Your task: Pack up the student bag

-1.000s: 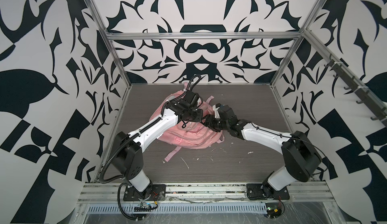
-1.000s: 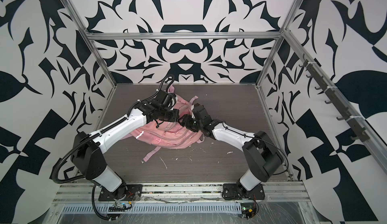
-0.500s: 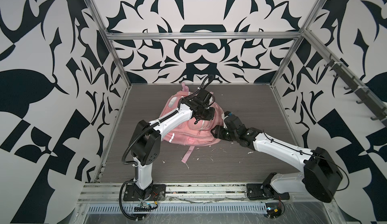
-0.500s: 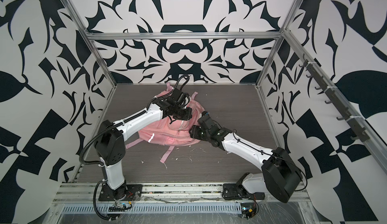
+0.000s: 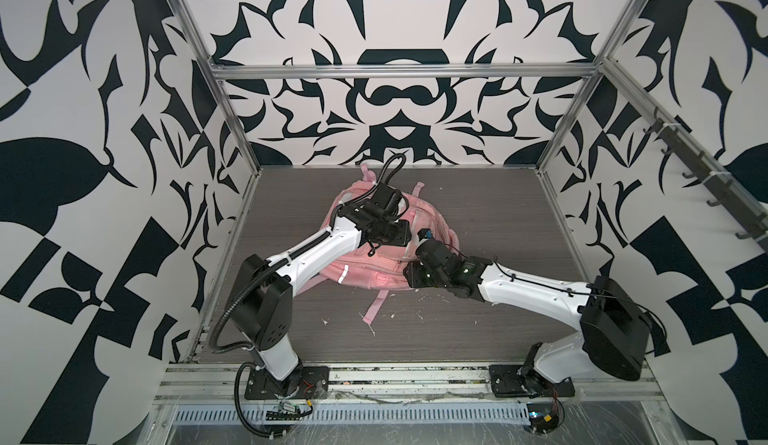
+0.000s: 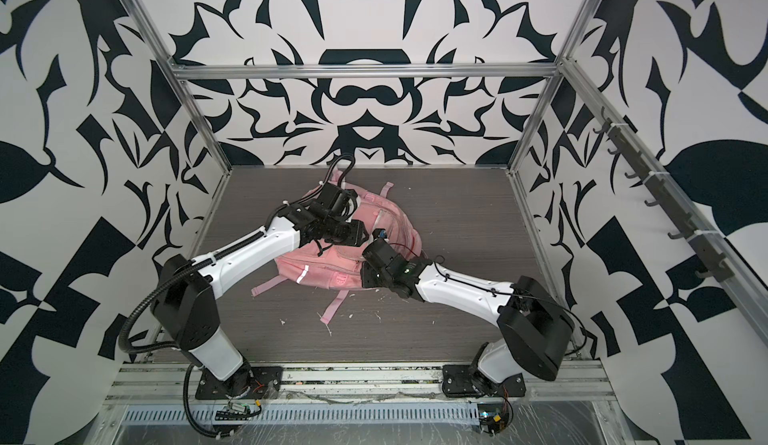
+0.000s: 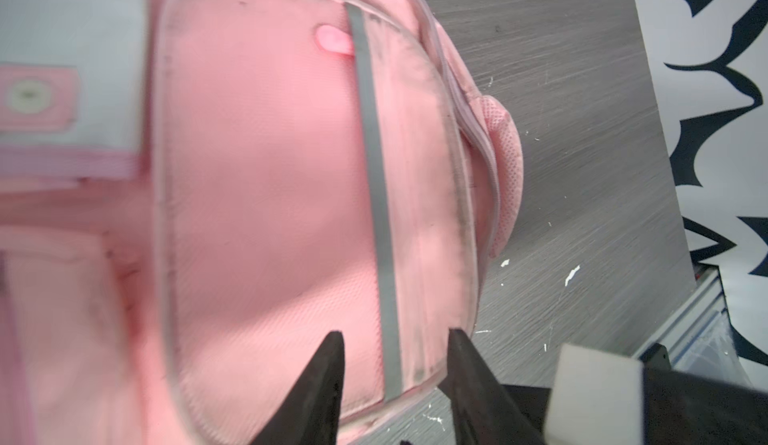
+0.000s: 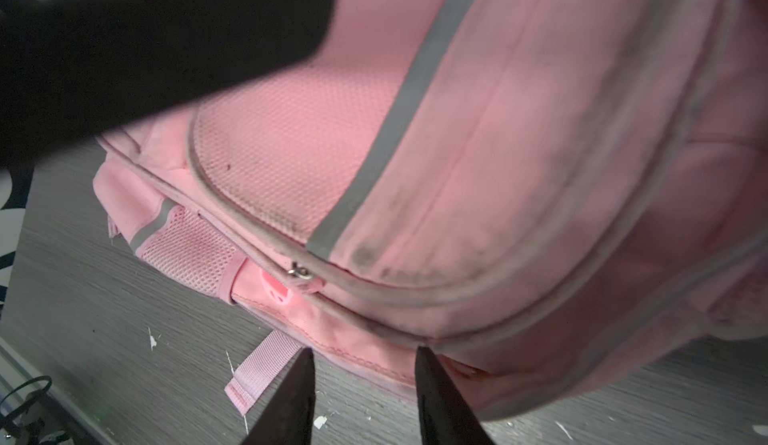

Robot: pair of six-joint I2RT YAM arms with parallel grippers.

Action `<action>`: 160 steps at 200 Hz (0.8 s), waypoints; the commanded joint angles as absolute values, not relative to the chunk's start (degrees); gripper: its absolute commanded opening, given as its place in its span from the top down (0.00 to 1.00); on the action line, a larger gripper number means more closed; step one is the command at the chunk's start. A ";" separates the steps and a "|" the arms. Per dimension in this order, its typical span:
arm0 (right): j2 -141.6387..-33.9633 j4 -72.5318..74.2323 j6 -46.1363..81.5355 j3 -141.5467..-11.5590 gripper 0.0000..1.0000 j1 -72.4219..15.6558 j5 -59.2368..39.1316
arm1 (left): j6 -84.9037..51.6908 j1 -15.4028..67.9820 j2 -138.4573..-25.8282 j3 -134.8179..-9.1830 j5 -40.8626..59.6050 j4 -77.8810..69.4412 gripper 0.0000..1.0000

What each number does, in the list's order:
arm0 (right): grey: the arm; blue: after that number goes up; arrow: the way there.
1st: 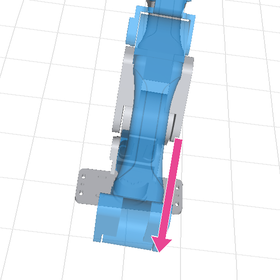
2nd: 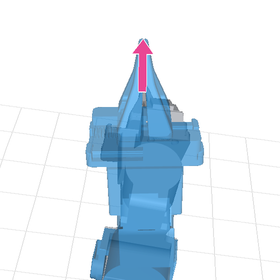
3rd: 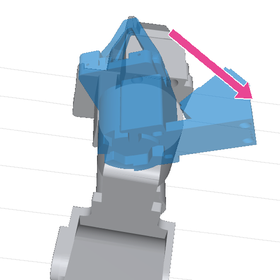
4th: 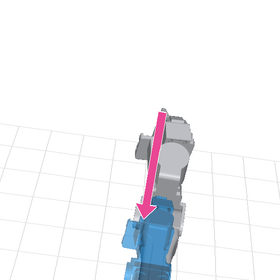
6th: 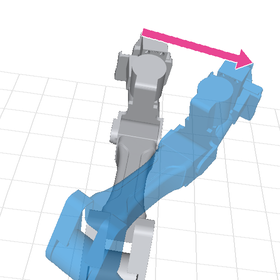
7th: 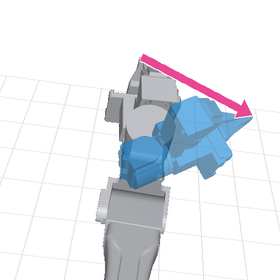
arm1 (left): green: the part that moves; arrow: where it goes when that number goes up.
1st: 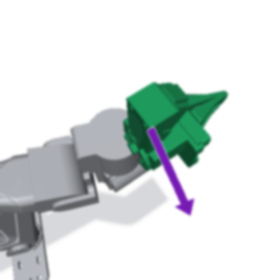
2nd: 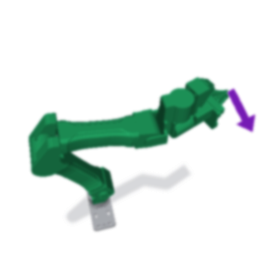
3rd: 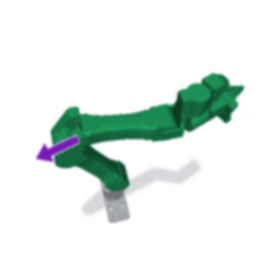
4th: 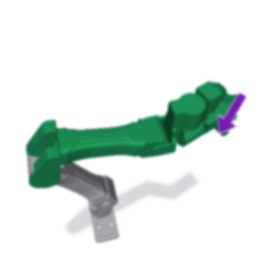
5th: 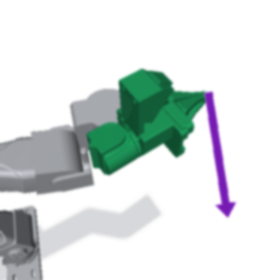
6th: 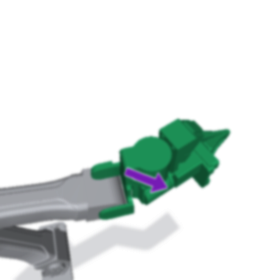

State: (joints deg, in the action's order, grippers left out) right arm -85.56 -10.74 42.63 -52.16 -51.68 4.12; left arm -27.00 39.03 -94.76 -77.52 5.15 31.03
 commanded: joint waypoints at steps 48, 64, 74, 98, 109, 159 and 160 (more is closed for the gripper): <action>-90.26 -6.60 44.91 -57.27 0.57 -54.08 9.65 | -33.07 33.19 -87.02 -63.92 8.00 25.27 0.55; -90.63 -6.56 45.00 -57.69 0.56 -54.08 10.53 | -34.50 32.61 -87.11 -62.14 9.98 23.74 0.55; -91.16 -6.71 45.05 -58.34 0.56 -54.13 12.86 | -35.34 32.61 -87.04 -61.24 10.66 22.96 0.55; -93.25 -8.11 45.01 -60.75 0.57 -54.11 13.79 | -36.81 32.53 -86.49 -59.42 10.99 21.72 0.55; -94.37 -8.95 44.81 -61.78 0.58 -54.13 14.11 | -37.24 32.53 -86.05 -58.63 10.91 21.23 0.55; -97.48 -10.55 45.58 -63.92 0.68 -54.22 14.20 | -37.96 32.56 -85.76 -57.02 11.05 20.78 0.55; -97.52 -10.55 45.60 -63.86 0.68 -54.18 14.22 | -38.01 32.54 -85.77 -56.94 11.02 20.76 0.55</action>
